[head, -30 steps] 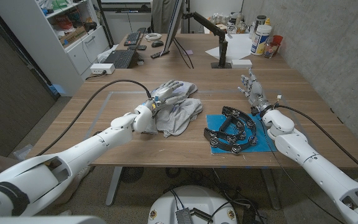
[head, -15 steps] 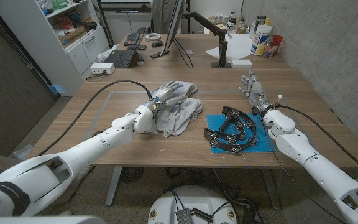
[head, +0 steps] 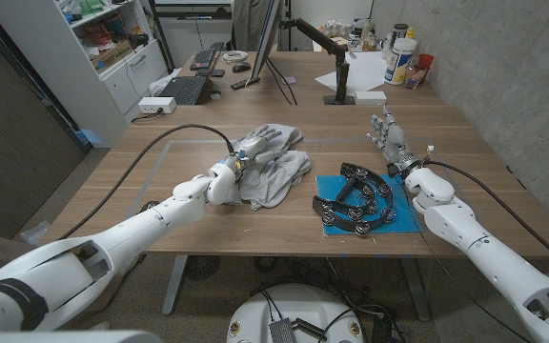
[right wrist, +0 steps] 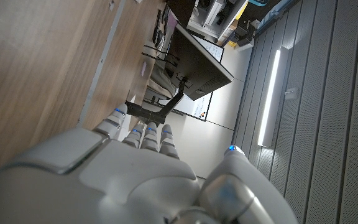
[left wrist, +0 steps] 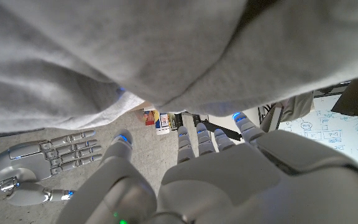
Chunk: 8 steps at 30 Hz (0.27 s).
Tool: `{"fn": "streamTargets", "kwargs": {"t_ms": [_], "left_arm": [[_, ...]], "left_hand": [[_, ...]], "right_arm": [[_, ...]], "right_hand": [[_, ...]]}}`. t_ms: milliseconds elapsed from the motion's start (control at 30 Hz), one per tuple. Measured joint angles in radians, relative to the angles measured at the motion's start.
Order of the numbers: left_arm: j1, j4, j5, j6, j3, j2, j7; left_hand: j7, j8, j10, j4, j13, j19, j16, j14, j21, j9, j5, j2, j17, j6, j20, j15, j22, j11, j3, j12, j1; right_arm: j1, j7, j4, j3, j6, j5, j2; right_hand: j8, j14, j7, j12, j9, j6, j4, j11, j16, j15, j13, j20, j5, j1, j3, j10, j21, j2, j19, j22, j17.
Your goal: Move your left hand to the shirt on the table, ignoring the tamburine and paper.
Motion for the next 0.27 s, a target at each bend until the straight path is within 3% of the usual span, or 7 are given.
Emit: {"fn": "streamTargets", "kwargs": {"t_ms": [267], "left_arm": [[0.003,0.003,-0.004,0.001,0.002,-0.002,-0.001]], "left_hand": [[0.005,0.004,0.000,0.000,0.000,0.005,0.000,0.000,-0.006,0.000,0.000,0.000,0.000,0.005,-0.005,0.000,0.000,0.000,0.000,0.000,0.000]], "right_arm": [[0.000,-0.001,0.000,0.001,0.000,0.000,0.000]], "right_hand": [[0.000,0.000,0.000,0.000,0.000,0.000,0.000,0.000,0.000,0.000,0.000,0.000,0.000,0.000,0.000,0.000,0.000,0.000,0.000,0.000,0.000]]}}
